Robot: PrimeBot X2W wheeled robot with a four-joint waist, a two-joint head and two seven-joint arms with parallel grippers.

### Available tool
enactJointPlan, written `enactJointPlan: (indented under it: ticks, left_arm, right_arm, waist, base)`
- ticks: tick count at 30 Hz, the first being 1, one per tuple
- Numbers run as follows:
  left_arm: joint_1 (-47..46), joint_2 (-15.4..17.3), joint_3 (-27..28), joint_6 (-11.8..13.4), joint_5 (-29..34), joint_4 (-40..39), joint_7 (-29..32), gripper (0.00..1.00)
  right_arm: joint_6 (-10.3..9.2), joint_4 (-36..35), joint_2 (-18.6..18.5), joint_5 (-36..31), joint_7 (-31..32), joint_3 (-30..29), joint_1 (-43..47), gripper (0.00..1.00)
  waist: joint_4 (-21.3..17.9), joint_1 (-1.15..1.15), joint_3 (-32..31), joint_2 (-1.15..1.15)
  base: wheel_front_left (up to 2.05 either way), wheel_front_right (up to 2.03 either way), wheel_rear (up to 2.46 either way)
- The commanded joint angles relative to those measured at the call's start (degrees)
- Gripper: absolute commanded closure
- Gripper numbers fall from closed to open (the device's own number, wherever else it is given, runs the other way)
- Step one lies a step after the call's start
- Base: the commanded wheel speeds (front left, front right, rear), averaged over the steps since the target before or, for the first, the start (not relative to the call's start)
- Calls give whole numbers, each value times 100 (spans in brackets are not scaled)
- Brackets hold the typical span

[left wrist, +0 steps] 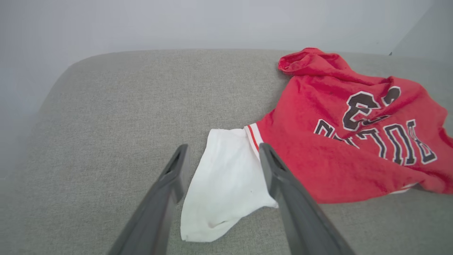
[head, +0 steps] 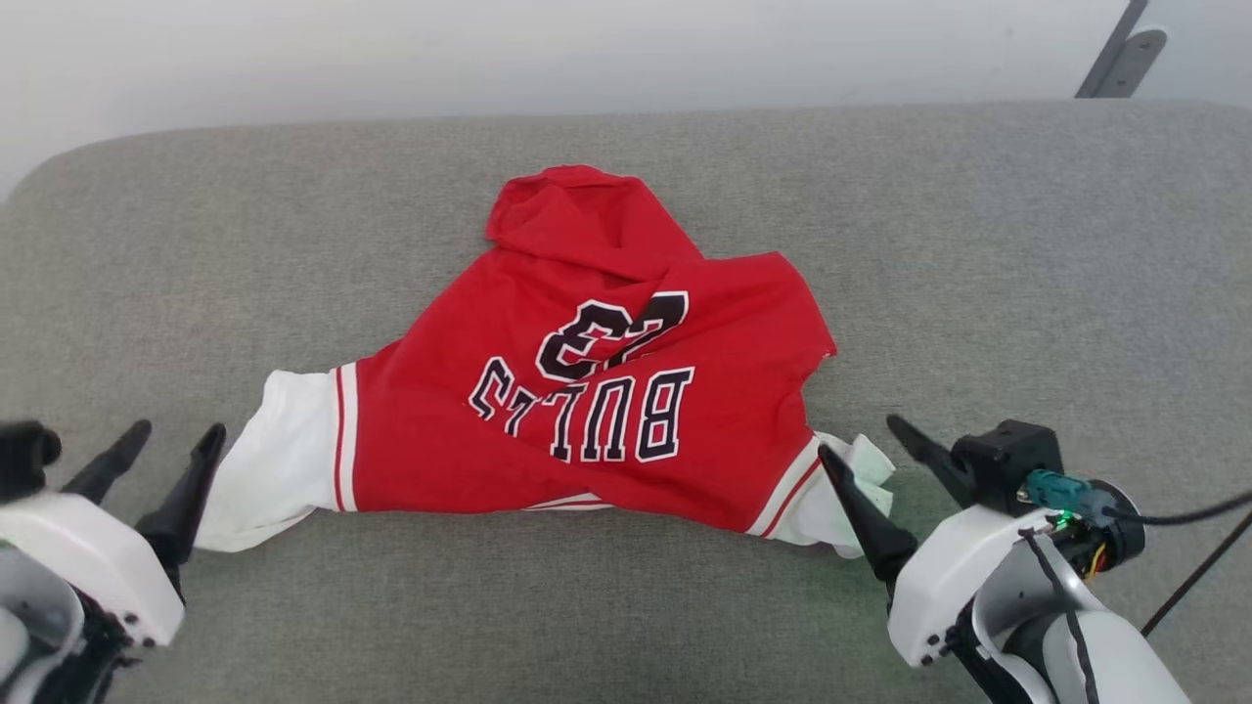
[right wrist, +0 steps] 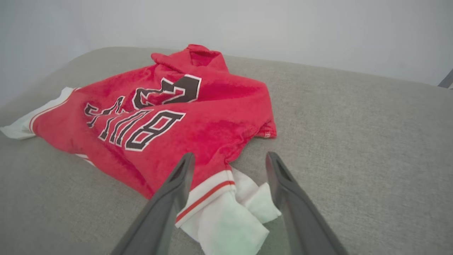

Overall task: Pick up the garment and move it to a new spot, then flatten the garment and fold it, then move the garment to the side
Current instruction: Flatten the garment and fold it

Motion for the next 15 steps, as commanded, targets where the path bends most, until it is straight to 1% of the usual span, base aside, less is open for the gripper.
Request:
enactJointPlan:
  ticks: [1, 4, 7, 9, 15]
  left_arm:
    - [176, -49, 18, 71, 132, -60, -190, 0]
    - [327, -193, 163, 150, 317, -154, -399, 0]
    - [517, -422, 441, 228, 521, -180, -466, 0]
    - [656, -674, 812, 246, 733, -232, -465, 0]
    - [1341, -1466, 1842, 96, 1617, -311, -471, 0]
  right_arm:
    - [-2, -56, -122, 127, 230, 87, 53, 0]
    - [-2, -127, -287, 324, 640, 202, 96, 0]
    - [-2, -142, -444, 469, 1076, 261, 108, 0]
    - [-2, -125, -551, 526, 1381, 320, 78, 0]
    - [-2, -25, -786, 624, 2128, 469, -65, 0]
  waist:
    - [60, 0, -9, 0]
    - [150, 0, 1, 0]
    - [269, 0, 13, 0]
    - [364, 0, 34, 0]
    - [660, 0, 80, 0]
  base:
    - [0, 0, 0]
    - [0, 0, 0]
    - [0, 0, 0]
    - [0, 0, 0]
    - [0, 0, 0]
